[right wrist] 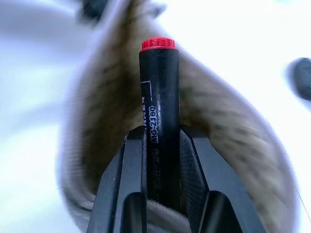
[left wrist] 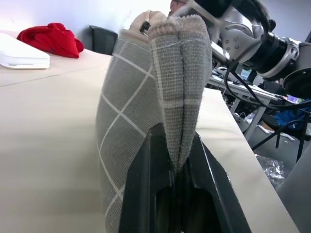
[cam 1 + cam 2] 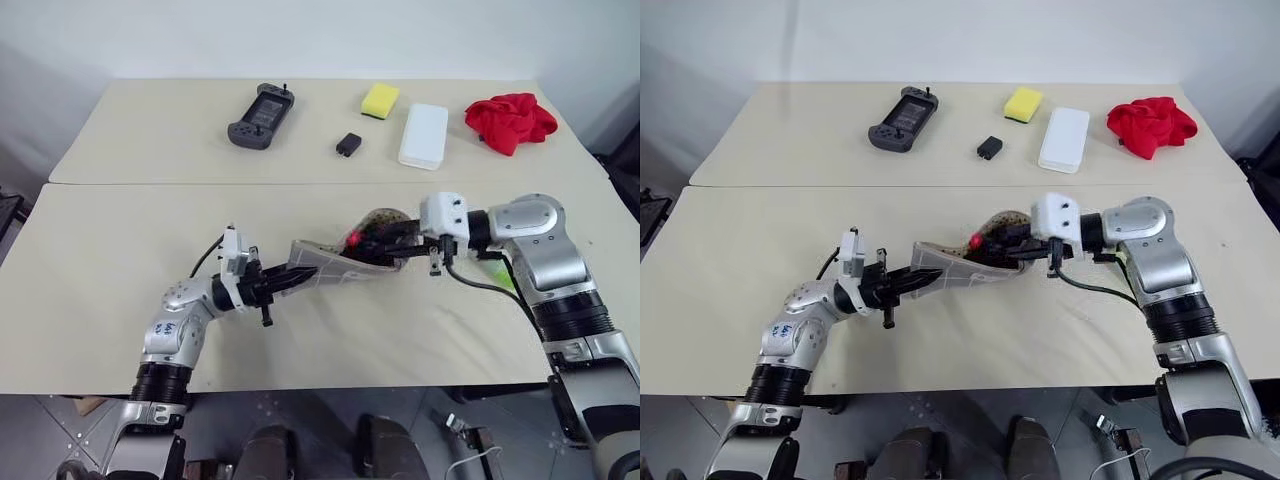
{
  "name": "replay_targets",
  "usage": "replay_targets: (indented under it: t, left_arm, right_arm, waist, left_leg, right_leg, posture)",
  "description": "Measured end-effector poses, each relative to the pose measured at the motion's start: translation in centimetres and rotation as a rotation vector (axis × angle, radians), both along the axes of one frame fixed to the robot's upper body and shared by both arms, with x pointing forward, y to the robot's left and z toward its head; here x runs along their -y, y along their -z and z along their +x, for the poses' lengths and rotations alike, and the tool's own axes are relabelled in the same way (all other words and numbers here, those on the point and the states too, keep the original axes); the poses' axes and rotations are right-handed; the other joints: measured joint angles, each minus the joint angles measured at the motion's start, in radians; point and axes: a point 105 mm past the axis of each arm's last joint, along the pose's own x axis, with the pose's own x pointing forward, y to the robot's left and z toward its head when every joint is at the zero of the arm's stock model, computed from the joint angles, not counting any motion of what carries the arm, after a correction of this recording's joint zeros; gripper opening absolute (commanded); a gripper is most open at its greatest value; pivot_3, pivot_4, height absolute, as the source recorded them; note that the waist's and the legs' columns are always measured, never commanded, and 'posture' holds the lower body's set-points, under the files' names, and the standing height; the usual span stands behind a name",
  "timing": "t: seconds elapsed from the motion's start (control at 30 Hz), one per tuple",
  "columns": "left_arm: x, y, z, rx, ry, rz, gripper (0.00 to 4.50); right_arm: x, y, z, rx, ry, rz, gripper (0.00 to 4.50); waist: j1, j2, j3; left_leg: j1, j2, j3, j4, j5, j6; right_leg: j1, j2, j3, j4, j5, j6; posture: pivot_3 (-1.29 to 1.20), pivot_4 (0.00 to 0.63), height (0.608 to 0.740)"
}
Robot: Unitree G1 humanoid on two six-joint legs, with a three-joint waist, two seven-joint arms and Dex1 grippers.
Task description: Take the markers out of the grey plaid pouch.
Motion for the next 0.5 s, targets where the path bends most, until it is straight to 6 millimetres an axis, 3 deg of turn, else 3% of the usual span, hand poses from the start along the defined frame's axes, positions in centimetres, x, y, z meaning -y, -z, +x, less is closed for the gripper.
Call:
replay_targets:
  t: [0.23, 0.4, 0.5]
  left_arm:
    - [-0.2, 0.2, -0.1, -0.01, 0.001, 0.013, 0.0]
    - [-0.3, 0.4, -0.3, -0.035, 0.008, 0.008, 0.0]
    - [-0.3, 0.3, -0.4, -0.048, 0.018, 0.008, 0.0]
  right_arm:
    - [0.1, -1.7, -1.7, -0.148, -0.016, 0.167, 0.58]
    - [0.9, -8.6, -2.6, -0.244, 0.016, 0.509, 0.58]
    - [2.6, -11.3, -2.5, -0.289, 0.078, 0.621, 0.58]
  waist:
    - [0.016, 0.0, 0.0]
    - [0.022, 0.0, 0.0]
    - [0.028, 0.0, 0.0]
  left_leg:
    - [0.0, 0.0, -0.003, 0.0, 0.0, 0.0]
    - [0.0, 0.004, -0.004, 0.001, 0.0, 0.0]
    - [0.0, 0.004, -0.004, 0.0, 0.0, 0.0]
  right_leg:
    - [0.0, 0.0, 0.0, 0.0, 0.0, 0.0]
    - [0.0, -0.001, 0.0, 0.0, 0.0, 0.0]
    - [0.0, -0.001, 0.0, 0.0, 0.0, -0.001]
  posture:
    - [0.0, 0.15, 0.74]
    - [0.0, 0.15, 0.74]
    - [0.0, 0.15, 0.74]
